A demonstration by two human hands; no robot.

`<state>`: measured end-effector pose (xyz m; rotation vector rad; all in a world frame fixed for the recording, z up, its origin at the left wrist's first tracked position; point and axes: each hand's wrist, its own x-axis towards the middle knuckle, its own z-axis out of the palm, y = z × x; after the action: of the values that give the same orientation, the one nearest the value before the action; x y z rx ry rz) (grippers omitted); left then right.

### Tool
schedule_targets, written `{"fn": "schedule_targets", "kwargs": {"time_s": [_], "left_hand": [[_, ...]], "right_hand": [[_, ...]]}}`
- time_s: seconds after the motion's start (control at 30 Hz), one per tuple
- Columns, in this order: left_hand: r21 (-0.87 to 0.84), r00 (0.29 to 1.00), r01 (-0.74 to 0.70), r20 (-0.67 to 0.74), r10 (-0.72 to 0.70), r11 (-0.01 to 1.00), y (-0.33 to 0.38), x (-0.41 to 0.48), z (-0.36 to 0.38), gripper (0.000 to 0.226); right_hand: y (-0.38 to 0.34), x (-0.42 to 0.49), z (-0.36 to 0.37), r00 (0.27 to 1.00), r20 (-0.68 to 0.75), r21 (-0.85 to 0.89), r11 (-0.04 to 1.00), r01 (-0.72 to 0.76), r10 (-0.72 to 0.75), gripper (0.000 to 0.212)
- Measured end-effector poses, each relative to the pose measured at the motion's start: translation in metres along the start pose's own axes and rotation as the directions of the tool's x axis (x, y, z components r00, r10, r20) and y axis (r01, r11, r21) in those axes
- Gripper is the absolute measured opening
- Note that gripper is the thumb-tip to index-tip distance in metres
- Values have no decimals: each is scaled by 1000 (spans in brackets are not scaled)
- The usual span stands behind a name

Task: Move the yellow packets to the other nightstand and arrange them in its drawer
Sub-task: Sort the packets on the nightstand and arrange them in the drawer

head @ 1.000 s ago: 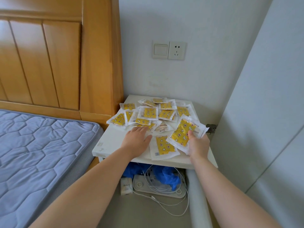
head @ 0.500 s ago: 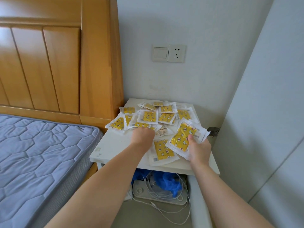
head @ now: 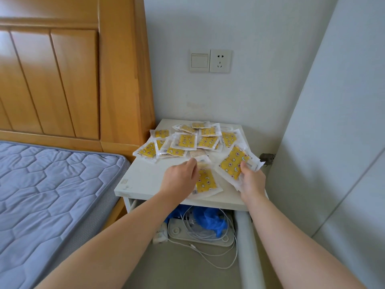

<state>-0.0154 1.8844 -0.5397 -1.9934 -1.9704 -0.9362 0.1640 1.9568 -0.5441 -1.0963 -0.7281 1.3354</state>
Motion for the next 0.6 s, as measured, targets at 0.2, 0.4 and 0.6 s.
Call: {"fn": "schedule_targets", "kwargs": {"time_s": [0.2, 0.4, 0.6], "left_hand": [[-23, 985, -171, 0, 171, 985, -6, -32, -3, 32], [204, 820, 434, 313, -478, 878, 11, -5, -16, 47], [-53, 747, 560, 463, -477, 827, 34, 7, -8, 70]], "right_hand": [[-7, 2, -4, 989, 102, 112, 987, -116, 104, 22], [-8, -2, -8, 960, 198, 77, 973, -216, 197, 12], [-10, -4, -12, 913, 259, -1, 945, -326, 315, 18]]}}
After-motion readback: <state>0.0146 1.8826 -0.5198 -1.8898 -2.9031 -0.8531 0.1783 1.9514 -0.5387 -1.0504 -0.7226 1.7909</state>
